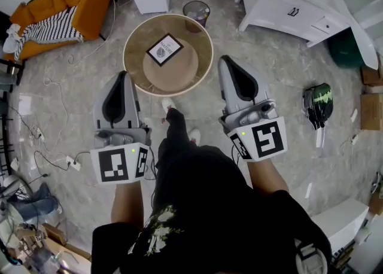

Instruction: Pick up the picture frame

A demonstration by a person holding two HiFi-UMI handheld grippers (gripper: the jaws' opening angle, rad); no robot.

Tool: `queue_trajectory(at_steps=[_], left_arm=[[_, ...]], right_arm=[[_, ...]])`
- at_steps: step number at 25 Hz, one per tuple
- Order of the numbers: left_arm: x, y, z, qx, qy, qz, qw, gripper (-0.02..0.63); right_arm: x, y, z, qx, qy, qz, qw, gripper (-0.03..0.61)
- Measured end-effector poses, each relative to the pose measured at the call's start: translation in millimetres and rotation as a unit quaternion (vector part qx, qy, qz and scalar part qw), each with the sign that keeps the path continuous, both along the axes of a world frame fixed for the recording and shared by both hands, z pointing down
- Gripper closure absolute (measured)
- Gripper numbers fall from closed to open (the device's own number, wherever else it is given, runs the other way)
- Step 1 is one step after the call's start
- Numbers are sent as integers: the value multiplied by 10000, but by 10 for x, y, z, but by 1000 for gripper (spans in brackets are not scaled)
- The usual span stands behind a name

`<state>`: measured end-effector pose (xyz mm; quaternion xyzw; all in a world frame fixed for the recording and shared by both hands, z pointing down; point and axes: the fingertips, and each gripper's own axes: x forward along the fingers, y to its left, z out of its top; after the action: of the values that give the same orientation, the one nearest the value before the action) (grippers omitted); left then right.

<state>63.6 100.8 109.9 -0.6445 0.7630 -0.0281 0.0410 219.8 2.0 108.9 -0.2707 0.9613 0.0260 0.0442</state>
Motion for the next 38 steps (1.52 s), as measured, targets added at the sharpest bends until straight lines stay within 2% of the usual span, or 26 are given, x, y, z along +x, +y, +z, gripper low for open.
queue_trajectory(at_steps=[6,13,19,24,38], left_arm=[[-221,-208,9,18,-16,-97,9999,601],[-604,-582,-37,10,-101,-136,9999,601],[-934,-927,-8,-214,-157,-178,9995,601],[-1235,-1191,34,-299,-142,-145,9993,601],[-2175,-1883,100,-226,49,-3,9997,601]], right_arm=[[-266,-237,29,4,32,-119,9999,583],[-756,-595,48,-11,53,-309,9995,583],[-1169,-964,84,-118,63,-440,9989,583],[-1431,-1211,136,-205,71,-378,9990,583],[-2324,-1896,129,-191,172,-178,9995,583]])
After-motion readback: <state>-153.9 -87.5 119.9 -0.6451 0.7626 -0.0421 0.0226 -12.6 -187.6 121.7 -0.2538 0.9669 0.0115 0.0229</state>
